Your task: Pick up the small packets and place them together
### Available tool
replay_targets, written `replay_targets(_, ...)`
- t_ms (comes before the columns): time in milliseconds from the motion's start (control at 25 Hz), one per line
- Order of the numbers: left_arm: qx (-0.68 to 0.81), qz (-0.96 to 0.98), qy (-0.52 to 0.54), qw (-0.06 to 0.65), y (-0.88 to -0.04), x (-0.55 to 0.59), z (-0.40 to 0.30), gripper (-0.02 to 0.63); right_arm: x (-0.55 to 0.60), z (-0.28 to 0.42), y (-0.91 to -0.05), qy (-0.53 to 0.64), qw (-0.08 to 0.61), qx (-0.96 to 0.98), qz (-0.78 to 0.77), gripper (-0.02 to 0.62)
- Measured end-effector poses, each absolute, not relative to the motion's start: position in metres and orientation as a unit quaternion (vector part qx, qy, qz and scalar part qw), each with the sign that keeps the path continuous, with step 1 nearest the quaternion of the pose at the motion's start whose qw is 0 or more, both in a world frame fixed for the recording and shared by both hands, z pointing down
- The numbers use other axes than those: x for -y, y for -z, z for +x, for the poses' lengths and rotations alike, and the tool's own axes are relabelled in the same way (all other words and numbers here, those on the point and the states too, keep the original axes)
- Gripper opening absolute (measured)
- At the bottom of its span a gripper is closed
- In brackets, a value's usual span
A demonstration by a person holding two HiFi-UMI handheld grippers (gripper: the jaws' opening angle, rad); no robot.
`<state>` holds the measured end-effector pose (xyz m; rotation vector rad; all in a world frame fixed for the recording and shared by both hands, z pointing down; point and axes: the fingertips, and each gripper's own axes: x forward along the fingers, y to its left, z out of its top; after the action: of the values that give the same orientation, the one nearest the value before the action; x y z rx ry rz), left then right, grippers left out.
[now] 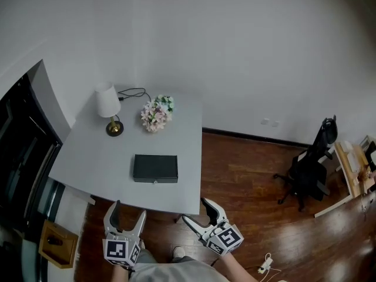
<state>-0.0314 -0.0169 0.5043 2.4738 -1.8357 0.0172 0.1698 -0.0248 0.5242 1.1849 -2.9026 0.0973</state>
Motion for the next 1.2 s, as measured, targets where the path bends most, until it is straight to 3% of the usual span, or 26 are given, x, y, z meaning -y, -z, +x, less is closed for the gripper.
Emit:
replay_targets(520,0.524,0.851,-0.005,0.03,-0.5,0.113,-0.094,0.36,0.108,0.079,-0.549,-0.136,-0.004,0.893,0.43,0.362)
replay_targets(560,0.521,0.853,-0.005,0.033,-0.502,0.119,-0.1,0.36,0.115,0.073,-0.557,-0.159,0.003,0.889,0.43,0.361)
replay_targets(640,0.518,0.854,-0.006,0.048,-0.51,0.129,-0.111,0.36,0.129,0.062,-0.586,-0.225,0.028,0.881,0.416,0.241)
replay_targets(880,0.536,0.842,-0.015,0.069,-0.53,0.151,-0.119,0.36,0.168,0.055,-0.724,-0.346,0.147,0.843,0.384,0.238)
replay_targets(1200,0.554,0.822,-0.016,0.131,-0.555,0.135,-0.093,0.36,0.209,0.04,-0.831,-0.425,0.191,0.801,0.377,0.236)
